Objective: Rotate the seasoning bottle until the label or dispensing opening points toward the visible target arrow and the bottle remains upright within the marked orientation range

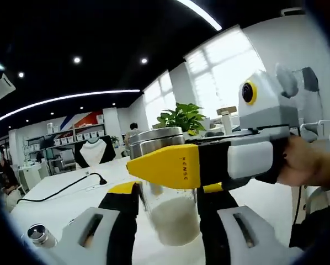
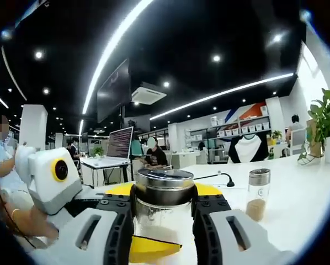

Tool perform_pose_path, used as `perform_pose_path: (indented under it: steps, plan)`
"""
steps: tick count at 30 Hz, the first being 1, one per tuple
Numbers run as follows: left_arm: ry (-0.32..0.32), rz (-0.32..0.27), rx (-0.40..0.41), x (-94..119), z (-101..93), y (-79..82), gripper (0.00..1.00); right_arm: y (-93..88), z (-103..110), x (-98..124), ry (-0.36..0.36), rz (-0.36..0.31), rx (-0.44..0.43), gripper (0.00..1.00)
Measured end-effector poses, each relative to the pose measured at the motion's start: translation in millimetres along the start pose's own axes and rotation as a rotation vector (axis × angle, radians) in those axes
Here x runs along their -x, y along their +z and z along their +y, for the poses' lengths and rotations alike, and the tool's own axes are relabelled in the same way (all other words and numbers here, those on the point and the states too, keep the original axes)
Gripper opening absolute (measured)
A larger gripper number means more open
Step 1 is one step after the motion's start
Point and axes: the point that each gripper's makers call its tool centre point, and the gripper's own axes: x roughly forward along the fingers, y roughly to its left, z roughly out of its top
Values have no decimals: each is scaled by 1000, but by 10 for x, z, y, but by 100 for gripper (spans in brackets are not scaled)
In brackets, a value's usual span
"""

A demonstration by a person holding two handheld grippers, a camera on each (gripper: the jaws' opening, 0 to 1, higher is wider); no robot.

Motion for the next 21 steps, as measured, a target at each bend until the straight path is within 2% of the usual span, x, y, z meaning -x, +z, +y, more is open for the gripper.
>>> perform_pose_path:
  steps: [5,8,14,17,19,21]
  plan:
    - [-56,-34,14,25,-57,66,44,40,81,48,46,-3,15,37]
    - [-119,-63,87,36,-94,107,43,37,84,84,57,4,-6,37]
    - [-147,-61,94,46,-145,103,43,13,131,145,74,20,10,38]
    - [-182,-69,114,67,-164,123,43,32,118,187,93,17,6,38]
    - [-239,-73,138,101,-208,157,43,48,127,210,109,7,4,38]
    - [-246,-85,153,114,-192,188,43,66,140,229,117,0,3,38]
